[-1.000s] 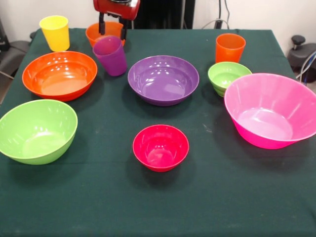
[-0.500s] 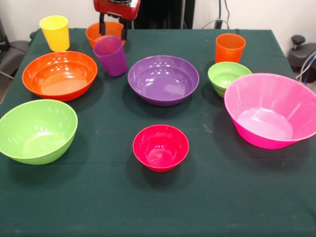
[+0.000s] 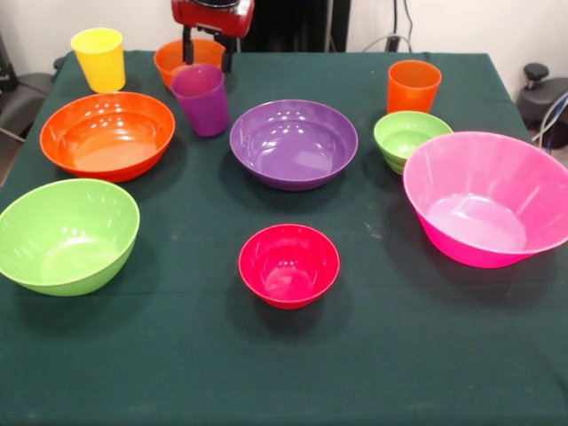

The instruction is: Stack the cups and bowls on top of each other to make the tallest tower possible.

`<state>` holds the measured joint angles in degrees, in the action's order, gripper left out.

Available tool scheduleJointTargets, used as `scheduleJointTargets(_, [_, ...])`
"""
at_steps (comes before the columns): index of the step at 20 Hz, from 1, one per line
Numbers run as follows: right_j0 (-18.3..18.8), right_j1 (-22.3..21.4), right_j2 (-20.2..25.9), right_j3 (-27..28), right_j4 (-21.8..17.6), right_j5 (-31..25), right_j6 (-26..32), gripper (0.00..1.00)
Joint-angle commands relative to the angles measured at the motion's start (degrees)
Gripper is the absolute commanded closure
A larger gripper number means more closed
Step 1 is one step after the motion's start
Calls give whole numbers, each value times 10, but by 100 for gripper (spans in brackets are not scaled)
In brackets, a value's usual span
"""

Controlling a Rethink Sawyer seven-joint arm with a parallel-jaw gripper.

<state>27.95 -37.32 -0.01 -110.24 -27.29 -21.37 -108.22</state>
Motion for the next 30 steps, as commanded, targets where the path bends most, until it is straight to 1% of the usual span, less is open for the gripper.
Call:
scheduleJointTargets(1, [-22, 66, 25, -19, -49, 76, -32, 0])
scheduleJointTargets(3, [-22, 73, 27, -11, -46, 76, -33, 0])
scheduleJointTargets(7, [-20, 71, 32, -8, -41, 73, -32, 0])
scheduleJointTargets(22, [-23, 70, 22, -25, -43, 92, -35, 0])
scheduleJointTargets(30, [-25, 65, 24, -23, -39, 80, -30, 0])
